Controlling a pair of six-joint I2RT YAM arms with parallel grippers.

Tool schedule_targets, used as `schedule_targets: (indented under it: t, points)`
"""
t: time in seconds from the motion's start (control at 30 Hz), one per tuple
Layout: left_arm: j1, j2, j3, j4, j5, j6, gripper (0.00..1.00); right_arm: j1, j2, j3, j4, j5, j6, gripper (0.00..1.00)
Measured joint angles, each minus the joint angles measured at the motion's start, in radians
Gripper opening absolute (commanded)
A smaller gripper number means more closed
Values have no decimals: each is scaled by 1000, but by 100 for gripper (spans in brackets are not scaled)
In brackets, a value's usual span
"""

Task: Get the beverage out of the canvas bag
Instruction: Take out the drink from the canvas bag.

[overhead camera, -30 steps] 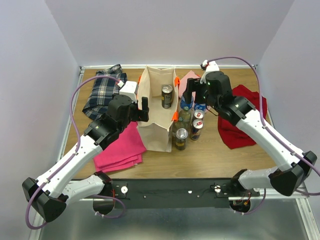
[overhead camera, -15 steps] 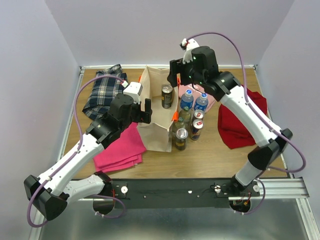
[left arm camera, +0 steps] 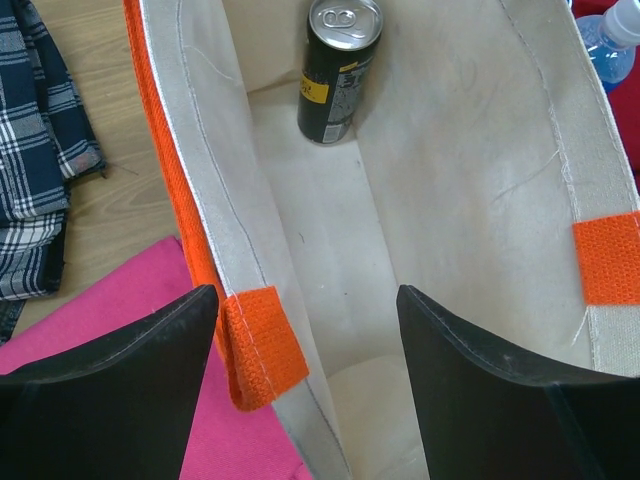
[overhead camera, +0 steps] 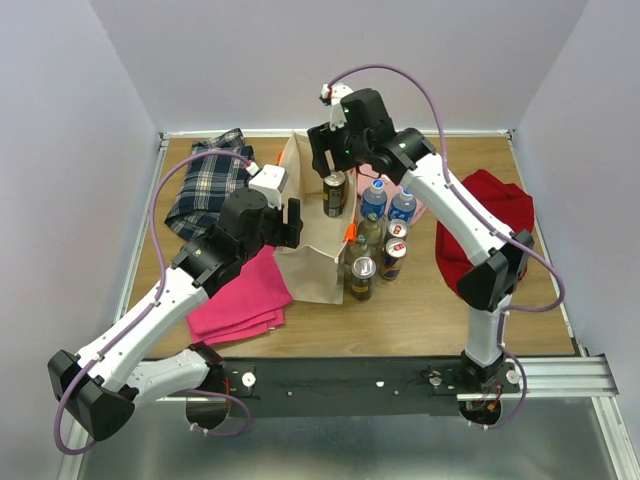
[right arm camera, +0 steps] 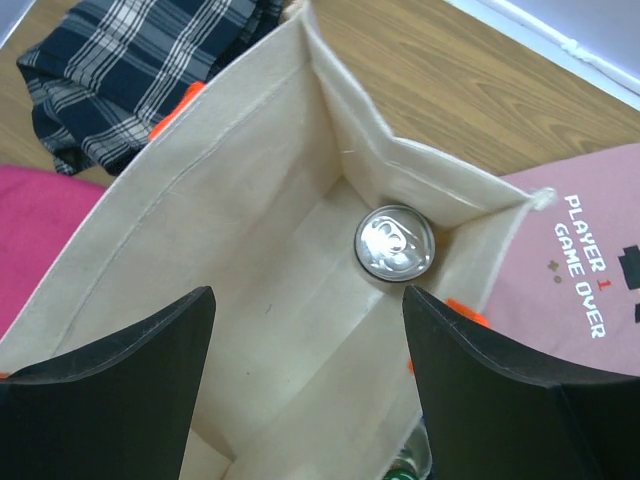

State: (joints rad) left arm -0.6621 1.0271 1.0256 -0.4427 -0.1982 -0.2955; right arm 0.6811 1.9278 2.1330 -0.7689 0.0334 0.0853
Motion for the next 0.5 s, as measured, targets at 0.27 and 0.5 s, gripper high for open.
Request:
schedule_targets:
  t: [0.27, 0.5]
  points:
    - [0, -2, -8, -1, 2, 3, 75, 59, 72, 56, -41, 16, -28, 84]
    - [0, -2, -11, 0, 2, 4, 74, 62, 131, 70, -52, 60, -41, 86]
